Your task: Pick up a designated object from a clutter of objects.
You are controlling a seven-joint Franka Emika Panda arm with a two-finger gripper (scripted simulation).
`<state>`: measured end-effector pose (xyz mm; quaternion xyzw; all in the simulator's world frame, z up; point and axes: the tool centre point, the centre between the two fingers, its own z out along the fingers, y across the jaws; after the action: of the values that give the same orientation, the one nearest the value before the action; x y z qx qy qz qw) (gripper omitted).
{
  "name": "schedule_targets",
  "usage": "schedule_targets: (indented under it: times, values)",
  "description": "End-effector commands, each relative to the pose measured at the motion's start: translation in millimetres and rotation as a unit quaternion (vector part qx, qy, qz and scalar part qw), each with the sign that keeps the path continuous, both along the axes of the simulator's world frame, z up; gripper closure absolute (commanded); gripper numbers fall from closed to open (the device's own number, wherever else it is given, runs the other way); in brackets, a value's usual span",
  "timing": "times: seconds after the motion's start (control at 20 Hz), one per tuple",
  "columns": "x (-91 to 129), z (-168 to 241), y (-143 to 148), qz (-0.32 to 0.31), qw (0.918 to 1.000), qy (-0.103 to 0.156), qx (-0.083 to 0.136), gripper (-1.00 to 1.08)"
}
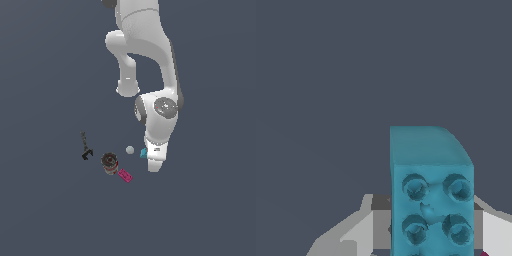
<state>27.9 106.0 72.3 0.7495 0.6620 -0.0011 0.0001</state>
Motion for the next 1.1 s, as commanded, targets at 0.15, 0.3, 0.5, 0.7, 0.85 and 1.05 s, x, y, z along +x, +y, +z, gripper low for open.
schedule_targets:
  times: [0.15, 0.3, 0.5, 0.7, 0.85, 1.05]
  values:
    - [-17.5, 38.9, -31.2, 0.0, 1.0, -0.001, -0.001, 1.08]
    - [-27.8, 61.3, -49.1, 0.0, 1.0, -0.001, -0.001, 1.08]
    - [-41.6, 91.7, -73.1, 0.0, 1.0, -0.001, 0.0, 1.08]
    - [-55.7, 123.4, -97.8, 0.0, 1.0, -0.001, 0.001, 1.08]
    - [-66.7, 148.6, -117.3, 0.0, 1.0, -0.001, 0.002, 1.08]
    - [-82.5, 185.2, -145.5, 0.0, 1.0, -0.001, 0.003, 1.08]
